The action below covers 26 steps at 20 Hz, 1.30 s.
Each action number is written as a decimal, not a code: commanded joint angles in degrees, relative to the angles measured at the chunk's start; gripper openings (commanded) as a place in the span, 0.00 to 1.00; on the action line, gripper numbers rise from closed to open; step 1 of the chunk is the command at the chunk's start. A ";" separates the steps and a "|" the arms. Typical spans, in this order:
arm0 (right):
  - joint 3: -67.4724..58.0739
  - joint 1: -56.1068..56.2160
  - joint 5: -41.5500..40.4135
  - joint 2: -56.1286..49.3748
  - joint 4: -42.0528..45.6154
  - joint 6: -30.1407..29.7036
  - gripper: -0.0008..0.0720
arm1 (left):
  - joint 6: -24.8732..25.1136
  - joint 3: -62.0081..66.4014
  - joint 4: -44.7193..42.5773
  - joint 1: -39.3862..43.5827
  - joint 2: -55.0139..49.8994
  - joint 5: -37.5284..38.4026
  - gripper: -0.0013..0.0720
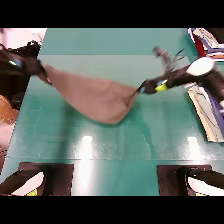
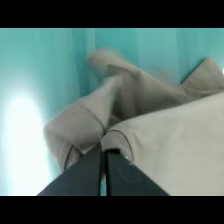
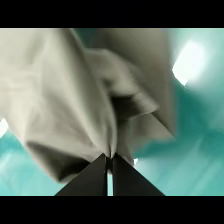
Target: Fold the shirts.
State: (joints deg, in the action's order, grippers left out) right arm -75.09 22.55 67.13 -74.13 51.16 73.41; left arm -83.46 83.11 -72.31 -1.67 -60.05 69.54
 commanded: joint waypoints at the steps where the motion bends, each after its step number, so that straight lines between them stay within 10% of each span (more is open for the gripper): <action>1: -10.78 -4.94 1.97 8.87 1.46 0.48 0.03 | -0.07 12.09 4.35 -0.02 7.06 -0.61 0.05; 15: -44.65 -16.22 2.95 18.36 7.43 2.32 0.03 | 4.57 38.69 25.11 -0.02 11.32 -5.66 0.05; 26: -12.85 -0.22 10.97 -2.64 7.43 5.22 0.03 | 4.59 -15.80 16.52 0.02 5.84 4.63 0.05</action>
State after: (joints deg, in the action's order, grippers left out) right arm -97.60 16.51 77.65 -71.75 58.87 78.37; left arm -79.07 82.87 -53.56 -1.67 -52.73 70.87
